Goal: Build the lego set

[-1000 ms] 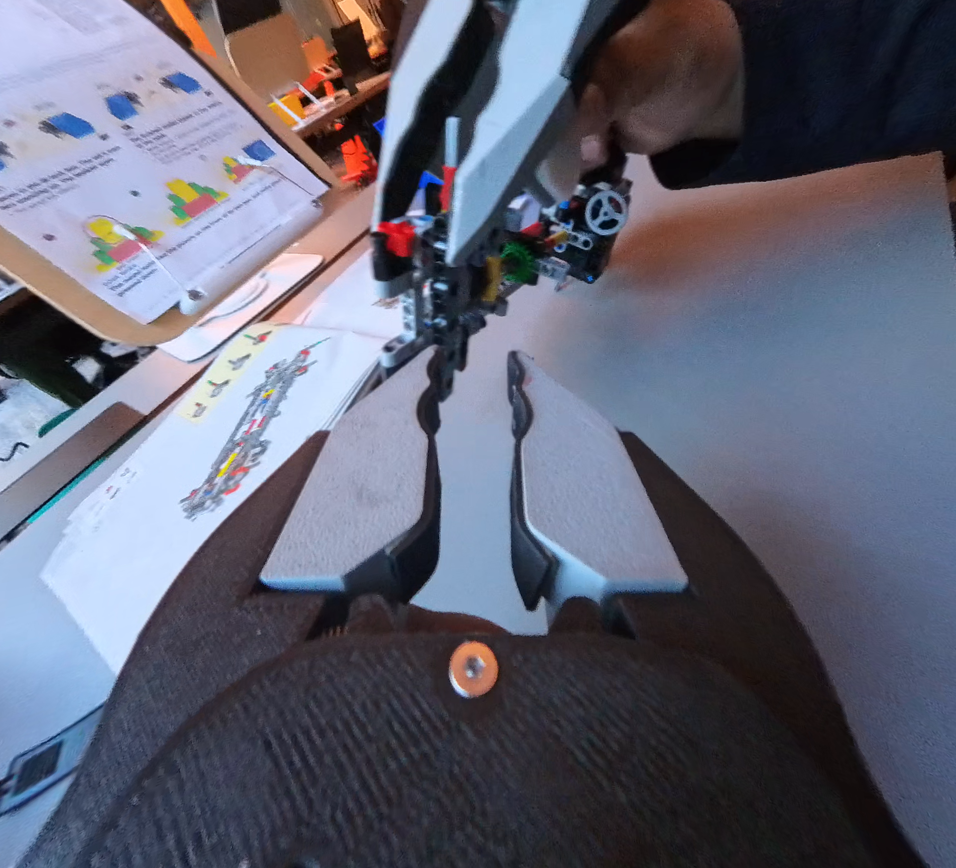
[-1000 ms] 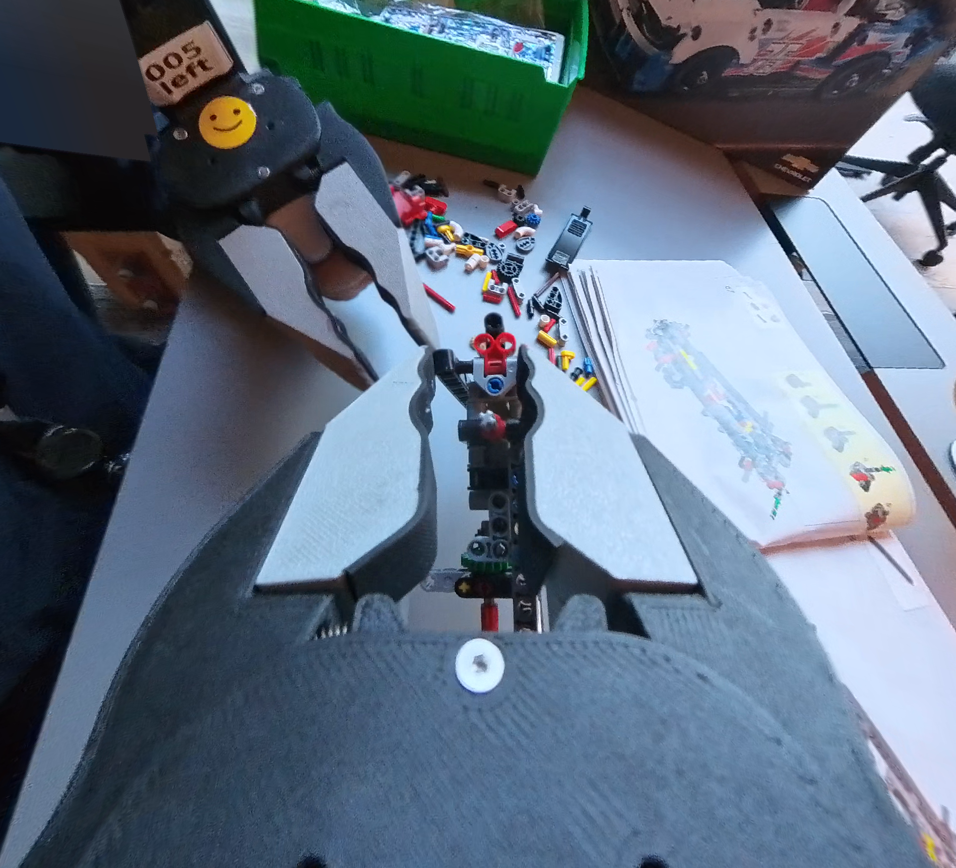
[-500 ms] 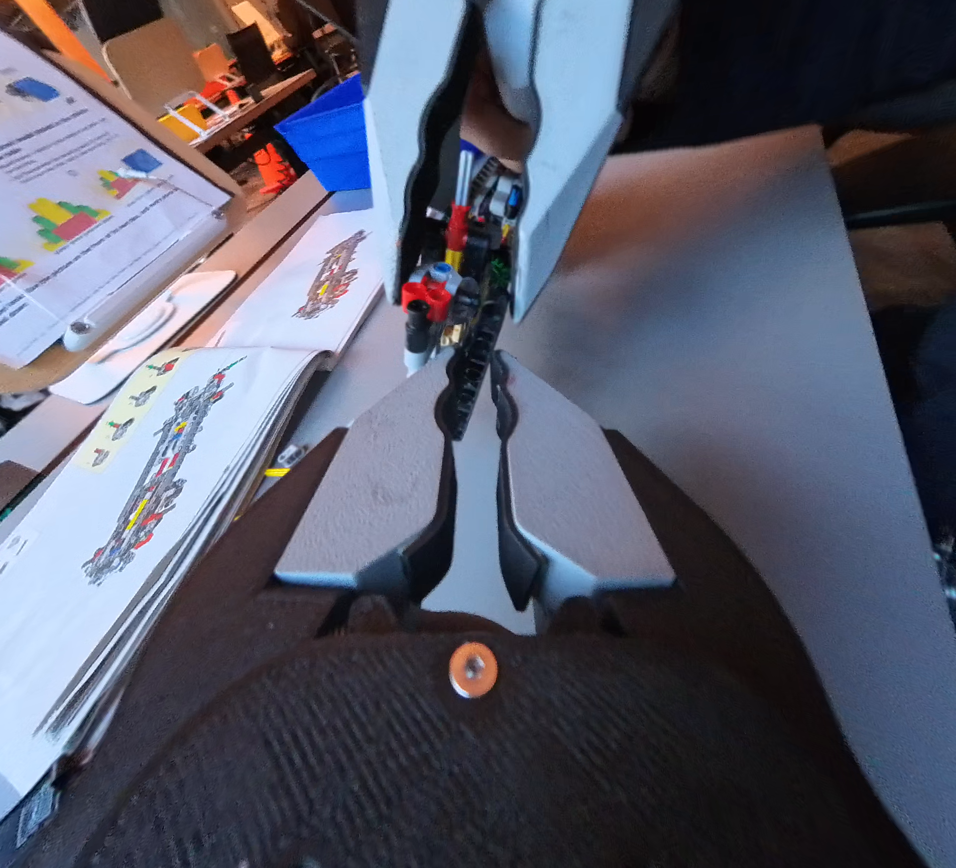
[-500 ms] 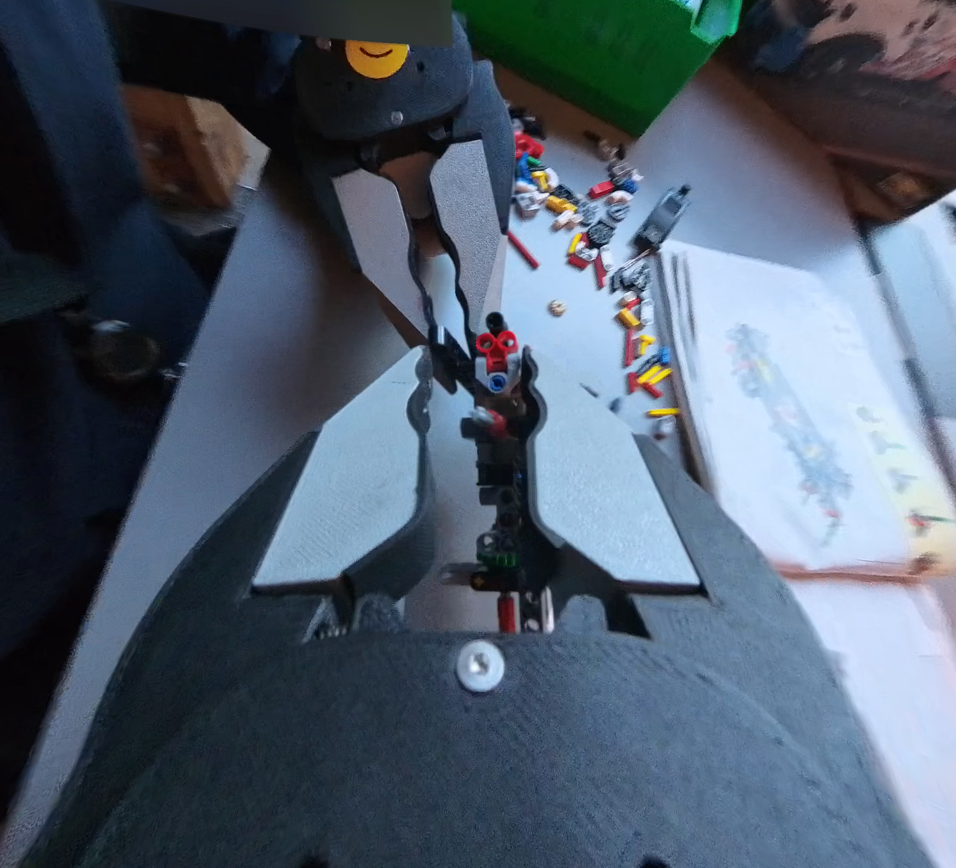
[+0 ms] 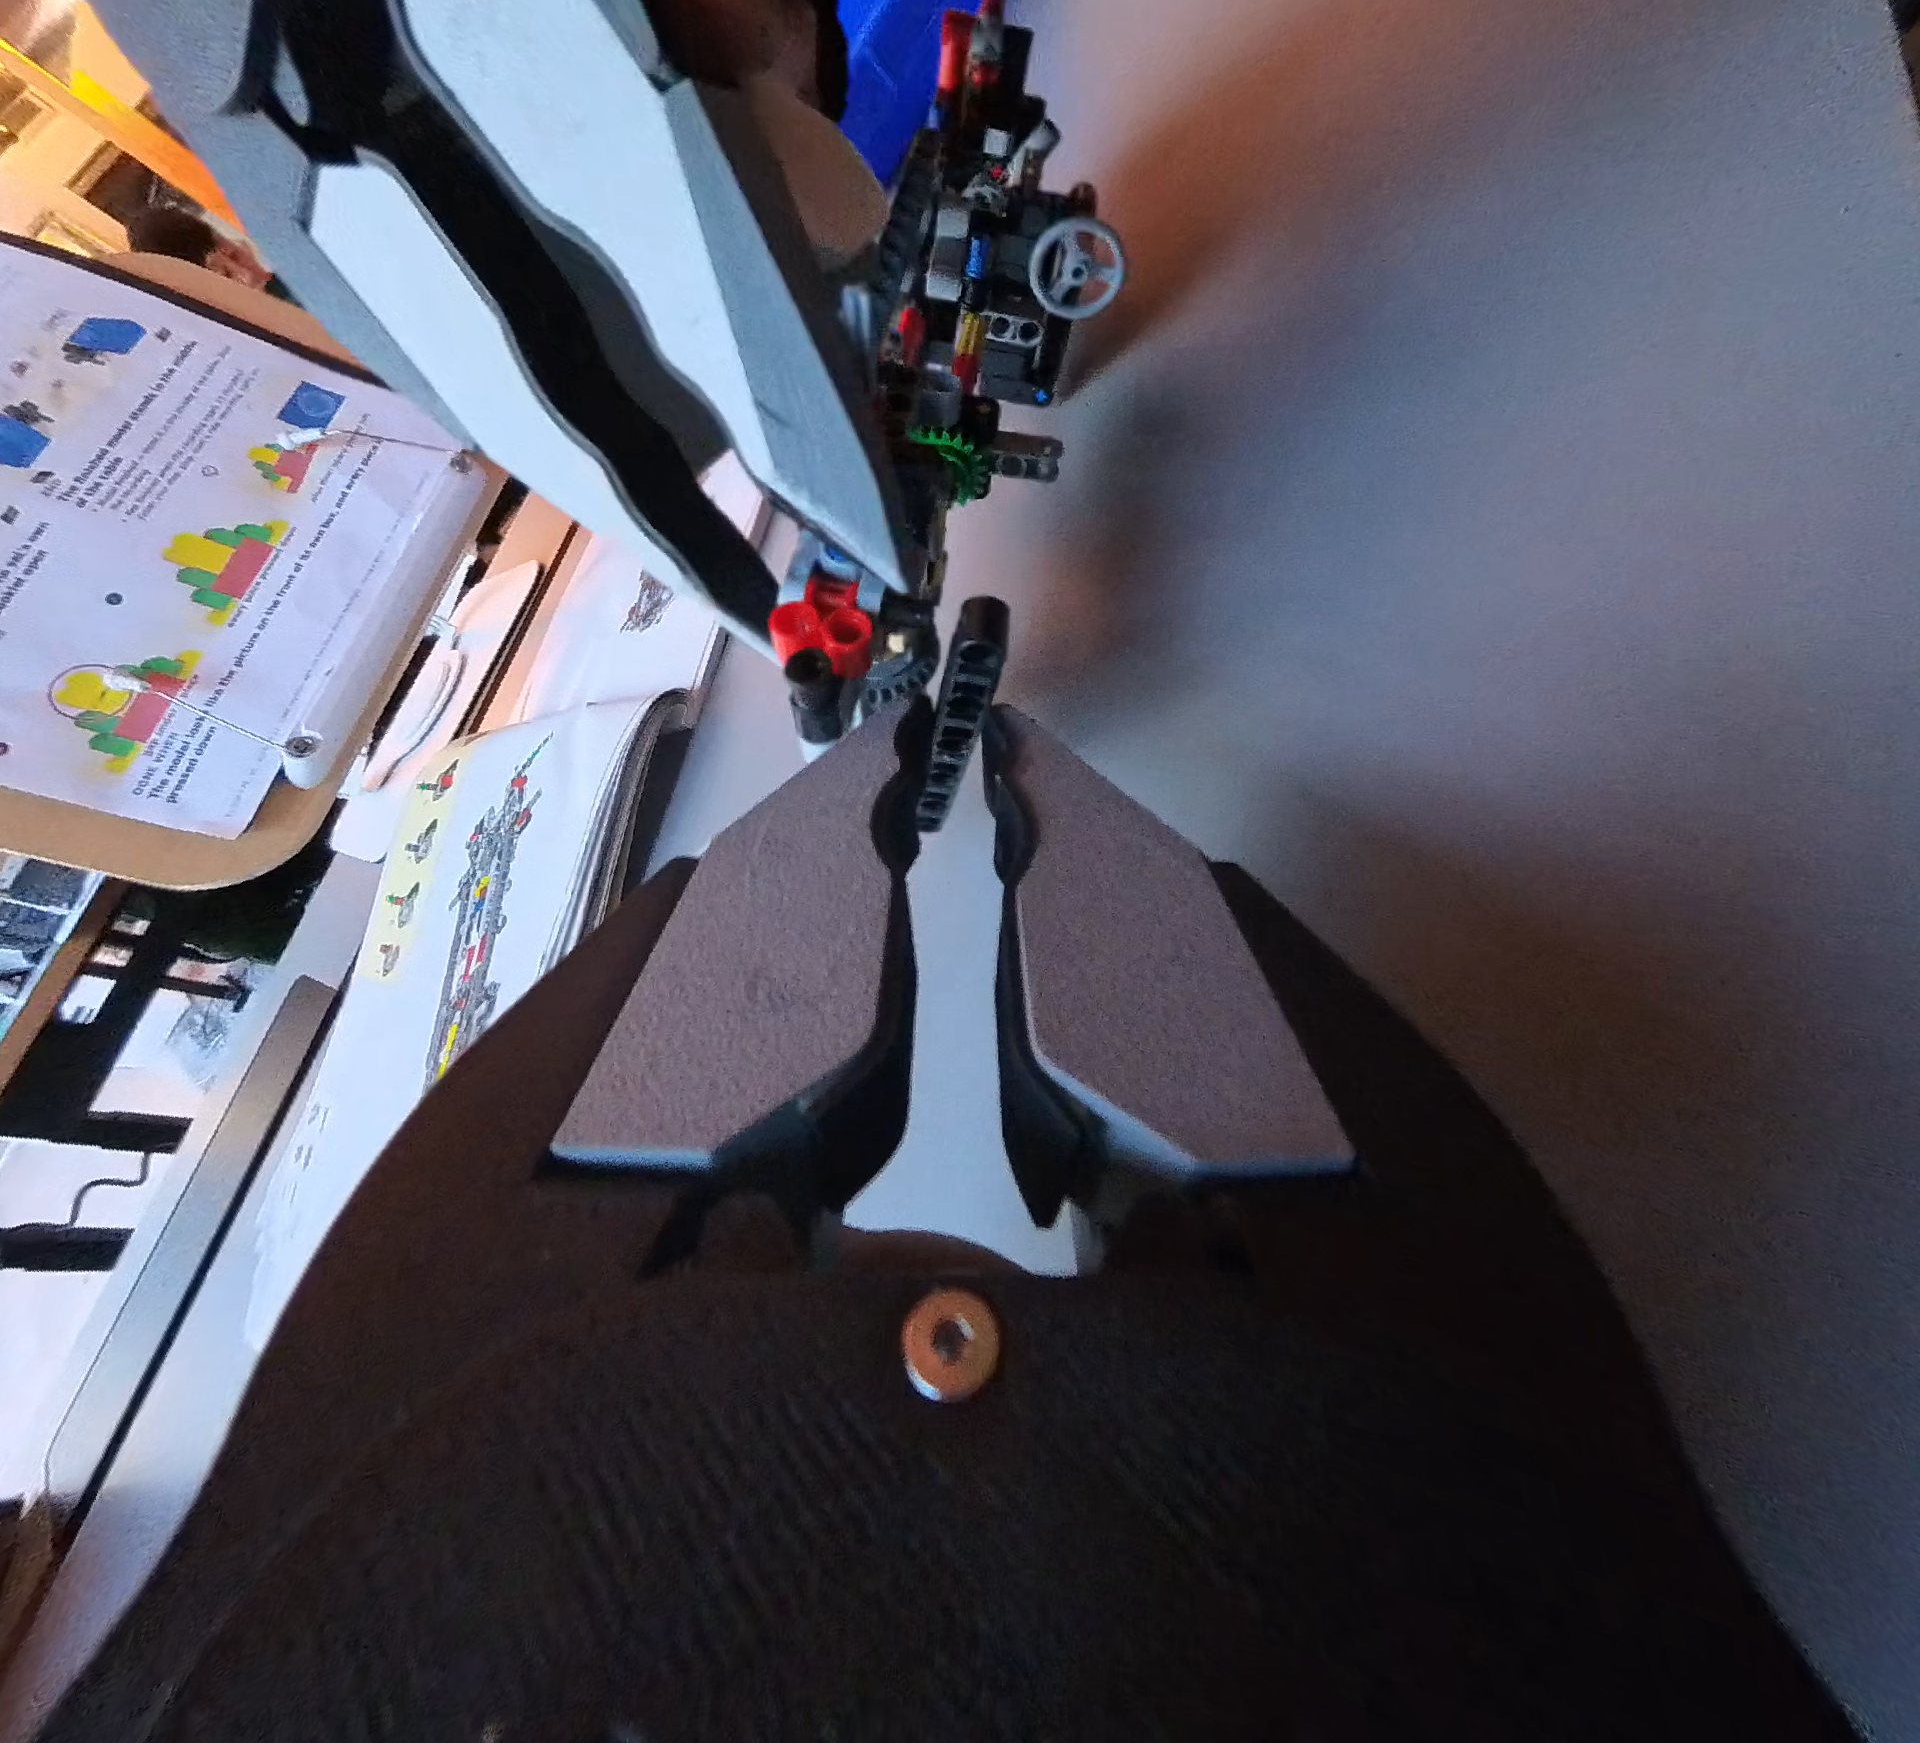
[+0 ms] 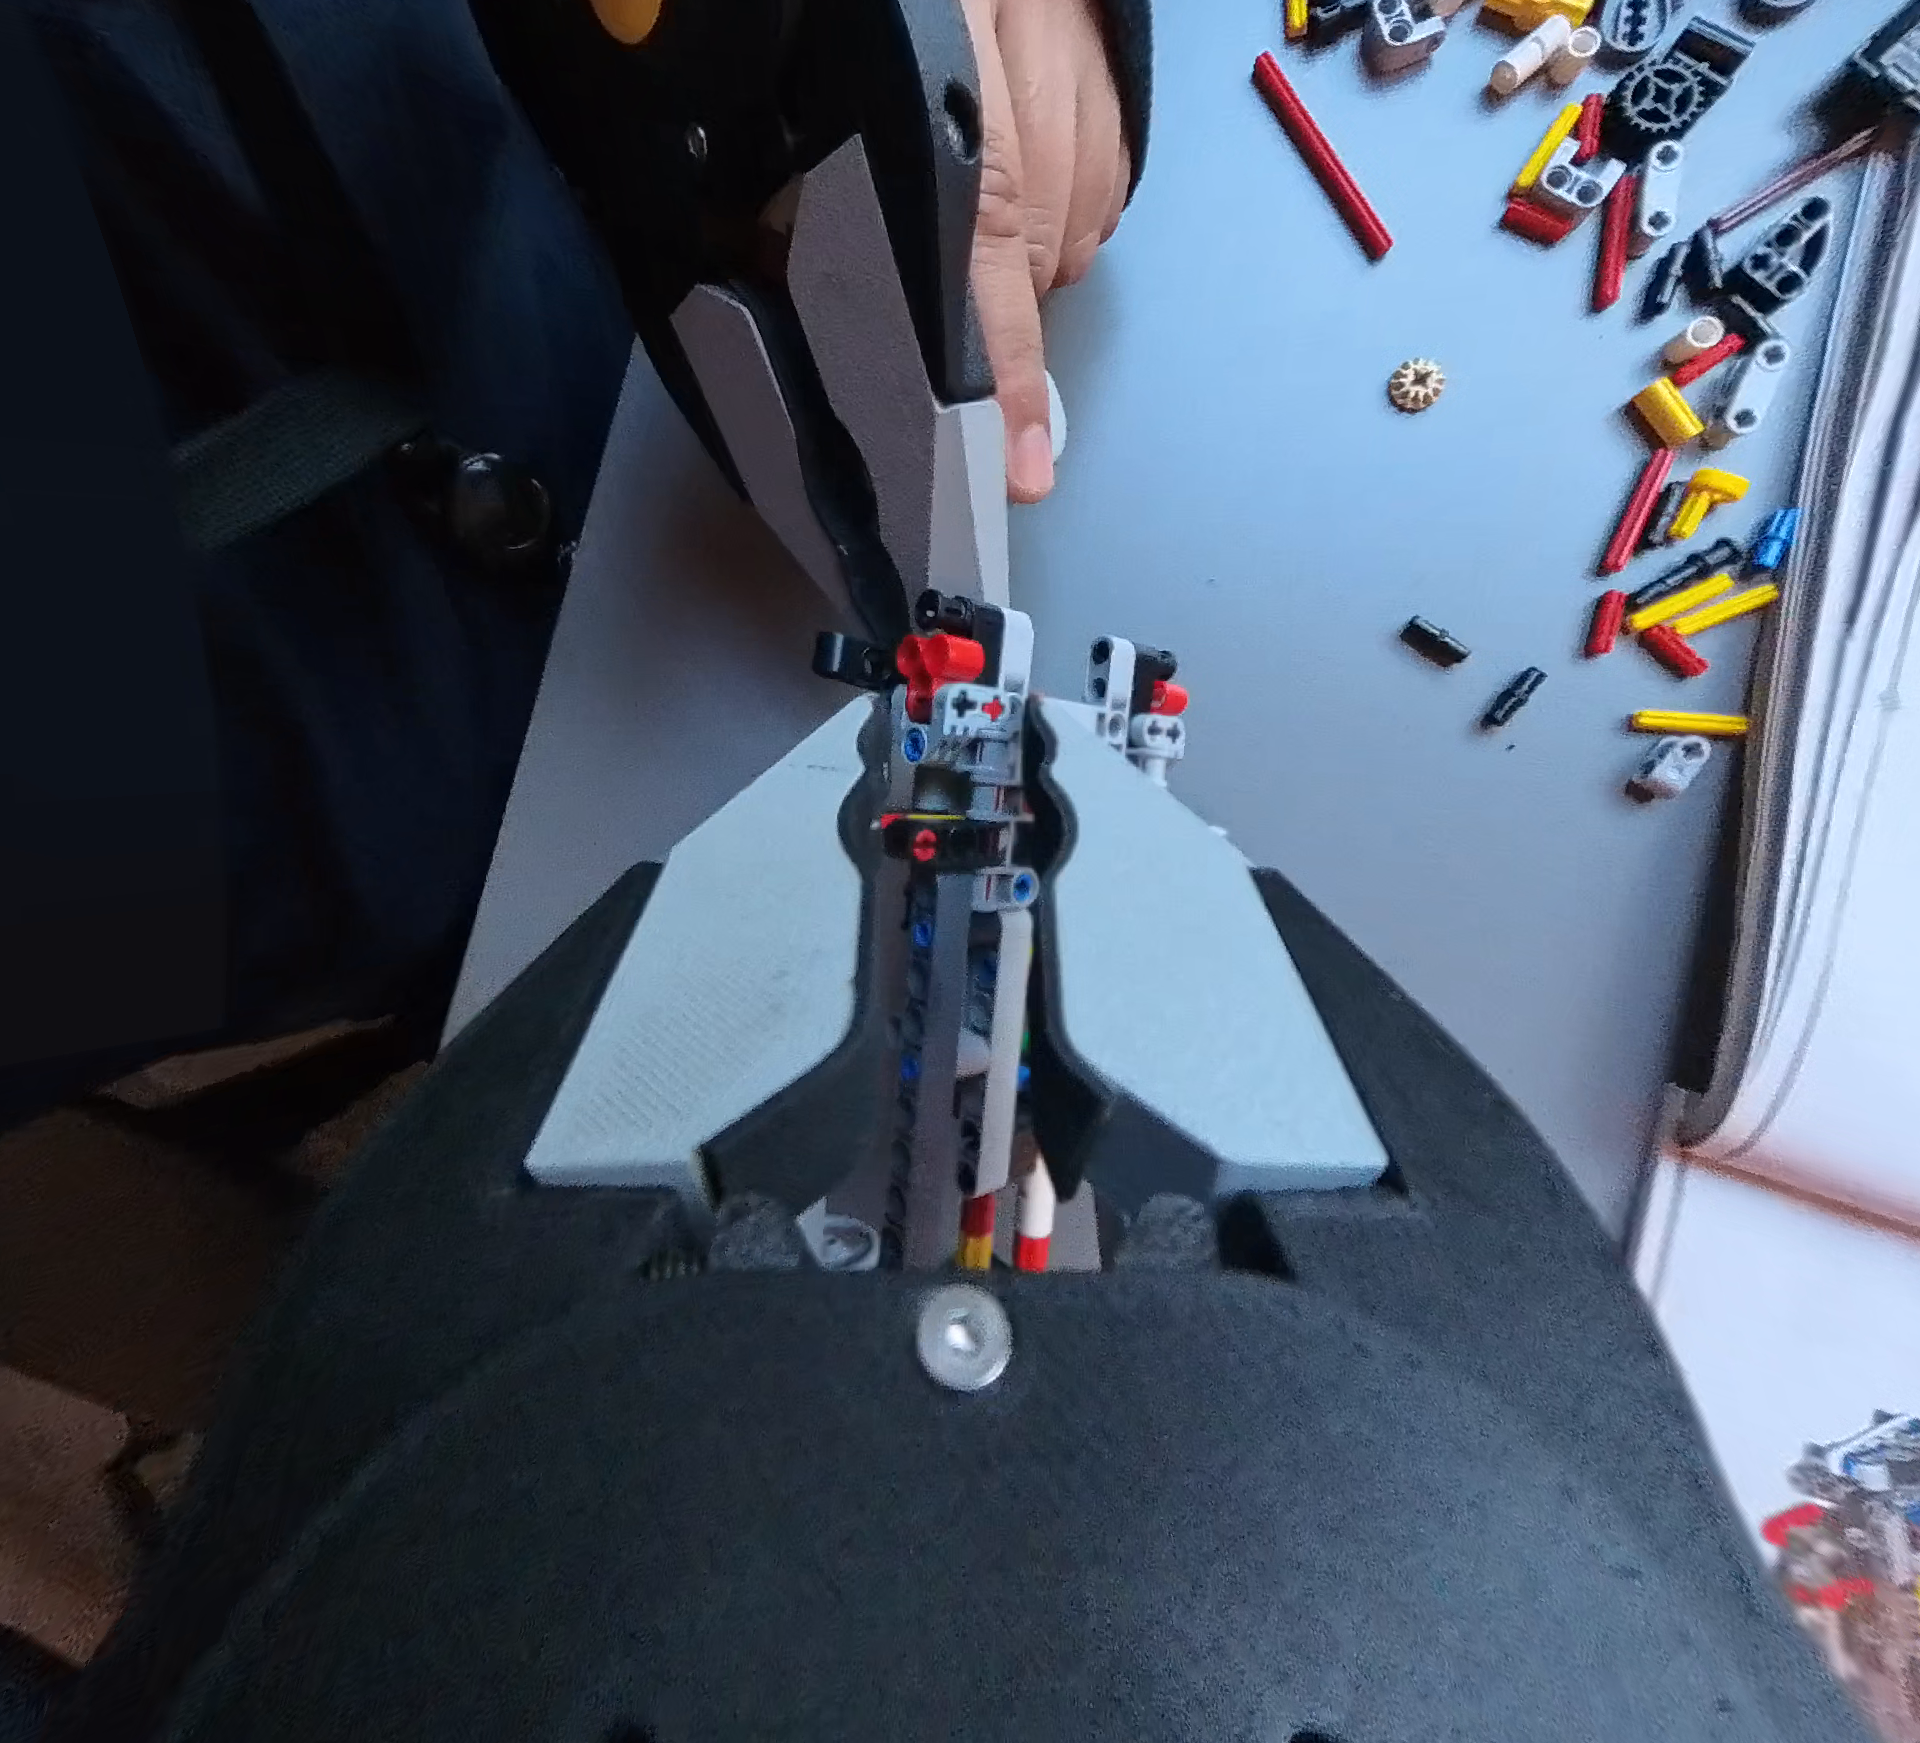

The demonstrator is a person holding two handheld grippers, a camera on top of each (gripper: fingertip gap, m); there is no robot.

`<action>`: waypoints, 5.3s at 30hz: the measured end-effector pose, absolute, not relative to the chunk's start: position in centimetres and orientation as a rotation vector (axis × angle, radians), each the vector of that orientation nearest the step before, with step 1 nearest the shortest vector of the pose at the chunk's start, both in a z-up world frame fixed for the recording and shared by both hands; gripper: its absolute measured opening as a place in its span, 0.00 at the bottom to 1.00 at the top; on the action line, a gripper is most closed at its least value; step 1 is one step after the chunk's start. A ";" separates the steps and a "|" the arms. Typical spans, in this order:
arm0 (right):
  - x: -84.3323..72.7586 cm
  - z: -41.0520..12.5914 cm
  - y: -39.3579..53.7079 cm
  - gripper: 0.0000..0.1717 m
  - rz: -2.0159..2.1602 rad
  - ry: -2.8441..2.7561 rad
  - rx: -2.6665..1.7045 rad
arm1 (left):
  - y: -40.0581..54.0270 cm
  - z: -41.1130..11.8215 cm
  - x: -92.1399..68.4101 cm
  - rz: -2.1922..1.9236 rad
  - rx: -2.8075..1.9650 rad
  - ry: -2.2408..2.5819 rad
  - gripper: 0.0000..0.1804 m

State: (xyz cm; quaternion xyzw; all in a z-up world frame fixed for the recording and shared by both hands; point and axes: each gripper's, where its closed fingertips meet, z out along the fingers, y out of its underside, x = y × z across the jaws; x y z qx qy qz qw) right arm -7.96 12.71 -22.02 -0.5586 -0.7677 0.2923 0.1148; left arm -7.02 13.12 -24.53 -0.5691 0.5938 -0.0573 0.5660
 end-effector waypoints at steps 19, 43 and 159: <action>-8.0 -17.2 14.7 0.21 0.770 -2.081 -1.592 | 14.9 -23.8 -8.1 -0.226 -1.436 1.297 0.04; -9.6 -22.2 17.5 0.14 0.061 -1.725 -1.282 | 14.4 -23.7 -10.6 -0.709 -1.883 1.005 0.14; 9.8 -28.9 6.1 0.04 0.781 -1.277 -2.004 | 7.7 -26.5 11.3 -0.688 -1.881 2.457 0.06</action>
